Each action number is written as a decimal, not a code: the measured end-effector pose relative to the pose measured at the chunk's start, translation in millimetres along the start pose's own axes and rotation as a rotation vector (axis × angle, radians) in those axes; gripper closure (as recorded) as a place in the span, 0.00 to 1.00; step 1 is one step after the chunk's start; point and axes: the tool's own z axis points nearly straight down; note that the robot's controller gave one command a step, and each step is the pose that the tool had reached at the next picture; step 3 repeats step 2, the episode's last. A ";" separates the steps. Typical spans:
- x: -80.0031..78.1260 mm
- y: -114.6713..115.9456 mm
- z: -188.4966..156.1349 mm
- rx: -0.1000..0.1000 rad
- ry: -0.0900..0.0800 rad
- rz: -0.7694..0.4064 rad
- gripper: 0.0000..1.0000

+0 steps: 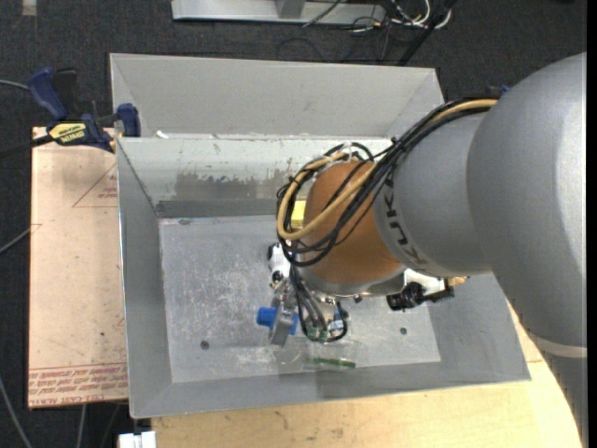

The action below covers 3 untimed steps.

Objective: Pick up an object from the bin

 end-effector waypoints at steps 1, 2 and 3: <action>-0.4 0.3 -9.0 -0.001 -0.002 0.000 1.00; -0.8 0.6 -12.4 -0.002 -0.003 0.000 1.00; -0.8 0.6 -12.4 -0.002 -0.003 0.000 1.00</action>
Offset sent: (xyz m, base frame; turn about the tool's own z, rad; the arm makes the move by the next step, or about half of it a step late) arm 0.0002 0.0001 0.0193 0.0000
